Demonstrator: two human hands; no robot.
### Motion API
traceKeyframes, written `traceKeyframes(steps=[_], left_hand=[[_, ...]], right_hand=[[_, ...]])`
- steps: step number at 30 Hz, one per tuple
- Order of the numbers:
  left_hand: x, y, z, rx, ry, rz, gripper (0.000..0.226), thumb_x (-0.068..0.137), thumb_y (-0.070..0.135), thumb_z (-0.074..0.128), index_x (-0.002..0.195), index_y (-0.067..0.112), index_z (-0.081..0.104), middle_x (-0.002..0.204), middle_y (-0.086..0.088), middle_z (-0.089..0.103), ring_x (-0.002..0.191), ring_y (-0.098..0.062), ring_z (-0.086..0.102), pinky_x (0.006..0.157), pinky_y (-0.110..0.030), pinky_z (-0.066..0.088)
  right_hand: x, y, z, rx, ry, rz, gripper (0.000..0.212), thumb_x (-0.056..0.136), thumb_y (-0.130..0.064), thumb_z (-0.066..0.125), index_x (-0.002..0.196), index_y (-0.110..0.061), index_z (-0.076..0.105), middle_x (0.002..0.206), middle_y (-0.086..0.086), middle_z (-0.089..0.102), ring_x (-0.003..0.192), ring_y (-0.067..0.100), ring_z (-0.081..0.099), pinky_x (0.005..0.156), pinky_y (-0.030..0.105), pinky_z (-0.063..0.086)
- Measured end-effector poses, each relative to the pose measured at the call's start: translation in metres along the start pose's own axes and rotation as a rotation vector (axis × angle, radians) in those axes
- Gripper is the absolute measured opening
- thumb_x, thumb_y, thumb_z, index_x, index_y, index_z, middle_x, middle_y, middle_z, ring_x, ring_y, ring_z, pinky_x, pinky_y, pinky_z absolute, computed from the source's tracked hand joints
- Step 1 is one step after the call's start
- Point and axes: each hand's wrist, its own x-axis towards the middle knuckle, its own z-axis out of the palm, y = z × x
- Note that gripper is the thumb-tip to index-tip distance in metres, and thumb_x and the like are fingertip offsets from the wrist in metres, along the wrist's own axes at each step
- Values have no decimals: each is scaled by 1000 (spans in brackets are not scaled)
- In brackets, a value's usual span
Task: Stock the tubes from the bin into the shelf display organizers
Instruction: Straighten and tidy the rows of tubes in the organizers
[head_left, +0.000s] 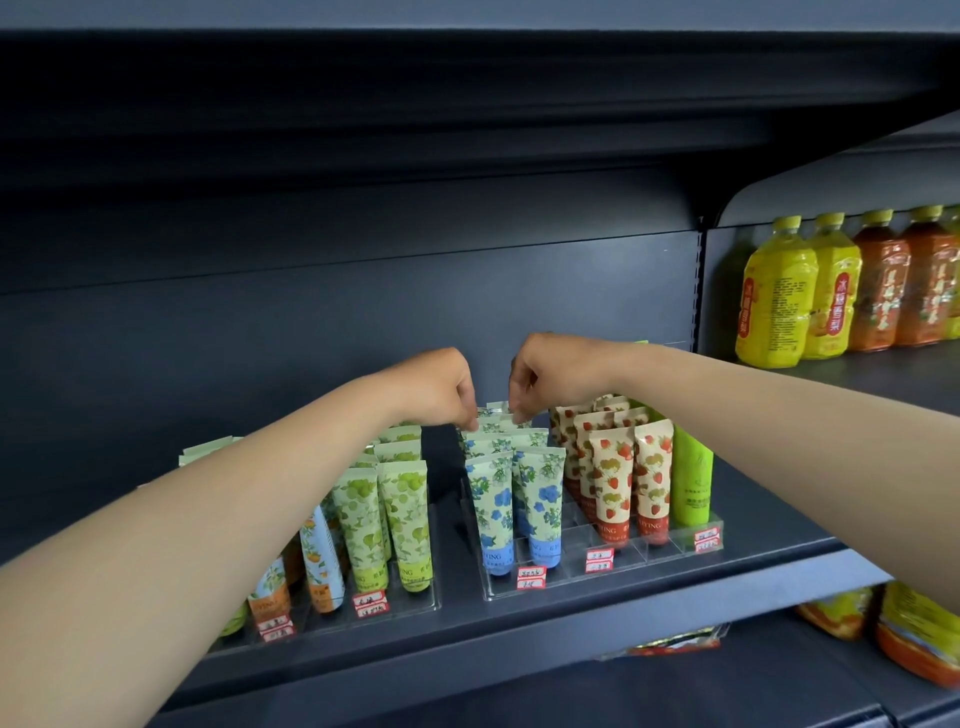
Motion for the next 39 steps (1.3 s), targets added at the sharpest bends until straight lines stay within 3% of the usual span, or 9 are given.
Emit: traceKeyframes(steps=[5, 10, 13, 18, 20, 23, 26, 31, 39], left_hand=[[-1, 3, -1, -5, -5, 3, 9, 81, 18, 72, 86, 11, 75, 55, 20, 53, 37, 5, 42, 34, -6, 26], [-4, 5, -4, -14, 4, 12, 12, 80, 20, 72, 89, 12, 76, 65, 20, 58, 59, 4, 48, 51, -14, 33], [-10, 8, -9, -21, 26, 24, 10, 81, 22, 72, 87, 15, 75, 65, 19, 59, 58, 2, 48, 52, -16, 32], [-29, 11, -19, -85, 29, 79, 6, 79, 27, 73, 73, 26, 75, 81, 6, 72, 75, -10, 60, 68, -24, 43], [-37, 13, -20, -105, -8, 95, 8, 78, 31, 74, 71, 28, 75, 82, 6, 72, 72, -5, 57, 67, -22, 40], [-44, 17, -18, -88, -70, 113, 10, 77, 33, 75, 77, 23, 77, 73, 18, 68, 65, 9, 56, 60, -8, 37], [-46, 22, -13, -36, -110, 120, 12, 76, 28, 76, 81, 17, 77, 71, 19, 67, 67, 5, 57, 64, -12, 41], [-47, 27, -7, 22, -85, 112, 11, 78, 26, 75, 81, 16, 77, 66, 20, 63, 58, 9, 54, 51, -7, 35], [-47, 31, -2, 14, -20, 122, 6, 78, 25, 75, 78, 19, 75, 70, 16, 63, 62, 0, 51, 54, -14, 34]], right_hand=[[-1, 1, -2, -10, -16, 0, 5, 80, -23, 73, 82, -18, 73, 76, -18, 65, 74, -3, 58, 68, 16, 41], [-6, 0, -4, -26, -15, -3, 10, 79, -26, 74, 86, -18, 73, 78, -16, 66, 78, 1, 59, 70, 18, 42], [-11, -1, -11, -20, 25, -9, 5, 79, -27, 73, 77, -25, 70, 82, -13, 67, 81, 4, 61, 69, 18, 42], [-35, -9, -22, 26, 43, -65, 4, 81, -27, 71, 79, -24, 73, 83, -14, 68, 76, 0, 60, 65, 14, 38], [-44, -12, -23, 33, 9, -80, 8, 79, -31, 72, 79, -23, 75, 82, -15, 69, 78, 1, 61, 68, 16, 41], [-53, -16, -21, -26, -43, -81, 12, 76, -39, 74, 74, -27, 73, 81, -15, 69, 79, 3, 61, 69, 17, 43], [-57, -20, -14, -93, -87, -85, 10, 78, -35, 74, 72, -27, 70, 77, -16, 66, 69, -1, 58, 63, 12, 38], [-59, -24, -8, -130, -77, -79, 11, 81, -27, 72, 73, -22, 67, 74, -15, 63, 64, 0, 54, 58, 13, 37], [-55, -23, -6, -125, -57, -76, 9, 81, -26, 71, 73, -25, 66, 77, -15, 63, 75, 6, 56, 61, 15, 37]])
